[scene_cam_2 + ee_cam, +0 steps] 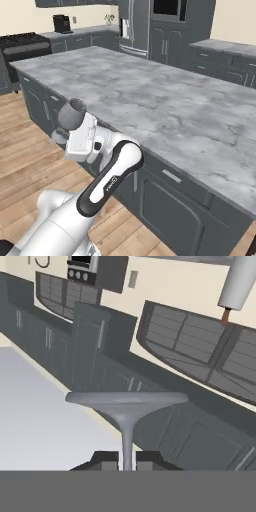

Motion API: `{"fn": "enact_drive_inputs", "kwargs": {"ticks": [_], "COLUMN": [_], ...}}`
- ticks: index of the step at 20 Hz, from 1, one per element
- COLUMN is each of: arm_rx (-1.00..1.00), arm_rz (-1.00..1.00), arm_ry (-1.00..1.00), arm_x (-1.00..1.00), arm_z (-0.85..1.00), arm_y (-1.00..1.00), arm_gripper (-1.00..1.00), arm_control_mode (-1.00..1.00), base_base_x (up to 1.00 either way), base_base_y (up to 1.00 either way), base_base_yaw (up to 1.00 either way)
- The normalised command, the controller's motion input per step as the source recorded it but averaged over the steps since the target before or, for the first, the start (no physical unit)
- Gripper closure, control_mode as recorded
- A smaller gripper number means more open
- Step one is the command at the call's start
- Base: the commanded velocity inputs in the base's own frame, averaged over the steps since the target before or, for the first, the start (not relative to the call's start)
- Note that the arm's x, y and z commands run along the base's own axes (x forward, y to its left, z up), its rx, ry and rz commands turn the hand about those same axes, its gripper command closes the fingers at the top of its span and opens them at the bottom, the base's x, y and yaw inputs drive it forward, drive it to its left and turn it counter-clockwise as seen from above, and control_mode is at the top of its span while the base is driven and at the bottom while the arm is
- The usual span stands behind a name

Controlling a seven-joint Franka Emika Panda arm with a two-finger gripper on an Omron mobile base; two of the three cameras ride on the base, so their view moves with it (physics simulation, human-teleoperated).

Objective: Retrieve the wine glasses from the counter and place one next to each plate.

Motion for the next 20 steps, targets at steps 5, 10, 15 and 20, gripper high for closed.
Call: {"fn": "enact_drive_inputs", "kwargs": {"ticks": [5,10,15,20], "arm_rx": [0.0,0.0,0.0,0.0], "arm_rz": [0.0,0.0,0.0,0.0], "arm_ry": [0.0,0.0,0.0,0.0], "arm_x": [0.0,0.0,0.0,0.0], "arm_z": [0.0,0.0,0.0,0.0], "arm_y": [0.0,0.0,0.0,0.0], "arm_gripper": [1.0,1.0,1.0,1.0], "arm_control_mode": [1.0,1.0,1.0,1.0], "base_base_x": [-0.12,-0.42,-0.96,-0.89], "base_base_y": [-1.0,-1.0,-1.0,-1.0], "base_base_yaw": [0.32,0.35,0.45,0.39]}}
